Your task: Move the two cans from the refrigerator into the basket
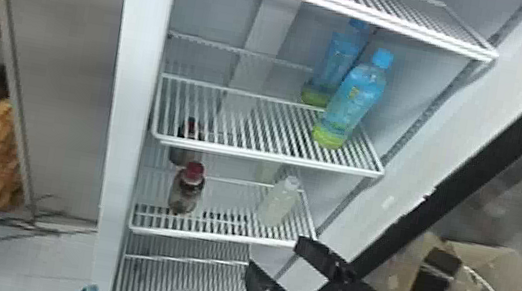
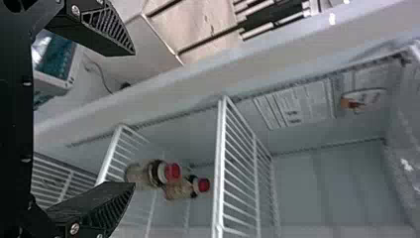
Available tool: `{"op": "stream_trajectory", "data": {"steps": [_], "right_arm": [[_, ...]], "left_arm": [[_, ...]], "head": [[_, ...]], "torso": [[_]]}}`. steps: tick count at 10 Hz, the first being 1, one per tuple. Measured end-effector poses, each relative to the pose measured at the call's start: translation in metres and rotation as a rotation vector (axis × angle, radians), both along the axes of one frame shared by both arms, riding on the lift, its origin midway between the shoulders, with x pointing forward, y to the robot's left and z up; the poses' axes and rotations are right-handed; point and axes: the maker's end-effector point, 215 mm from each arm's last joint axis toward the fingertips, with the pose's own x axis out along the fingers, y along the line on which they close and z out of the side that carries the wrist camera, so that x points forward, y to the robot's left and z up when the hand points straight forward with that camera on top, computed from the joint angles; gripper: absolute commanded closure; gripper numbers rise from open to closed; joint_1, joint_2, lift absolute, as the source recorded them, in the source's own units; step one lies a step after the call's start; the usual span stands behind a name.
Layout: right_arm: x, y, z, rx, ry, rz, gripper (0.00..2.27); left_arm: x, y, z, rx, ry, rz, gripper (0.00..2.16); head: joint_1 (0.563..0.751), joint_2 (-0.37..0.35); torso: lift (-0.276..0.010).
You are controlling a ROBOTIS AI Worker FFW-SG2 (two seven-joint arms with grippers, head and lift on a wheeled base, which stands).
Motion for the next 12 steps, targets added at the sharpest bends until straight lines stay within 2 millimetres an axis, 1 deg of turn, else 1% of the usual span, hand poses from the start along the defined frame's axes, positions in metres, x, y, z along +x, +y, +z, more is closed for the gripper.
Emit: {"op": "stream_trajectory", "data": {"steps": [2,4,8,9,12], "right_arm": [[0.002,-0.013,-0.006,-0.003,-0.029,-0.034,0.12],[0.005,-0.032,-0.010,-0.016,-0.070,-0.094,0.11],[-0.002,-0.081,-0.011,-0.081,-0.167,-0.212,0.12],[-0.005,-0.094,-0.016,-0.076,-0.195,-0.241,0.12],[-0.015,-0.115,-0.026,-0.058,-0.267,-0.291,0.12]], "left_arm": [[0.000,0.000,-0.001,-0.001,0.004,0.004,1.20],[0.000,0.000,-0.002,0.000,0.006,0.006,1.20],[-0.001,0.001,-0.002,-0.004,0.009,0.010,1.20],[-0.001,0.001,-0.002,-0.004,0.010,0.011,1.20],[-0.001,0.001,-0.002,-0.003,0.010,0.012,1.20]], "head": [[0.695,-0.350],[0.695,-0.350],[0.695,-0.350],[0.695,-0.350],[0.695,-0.350]], "torso": [[-0.035],[-0.035],[-0.035],[-0.035],[-0.035]]}}
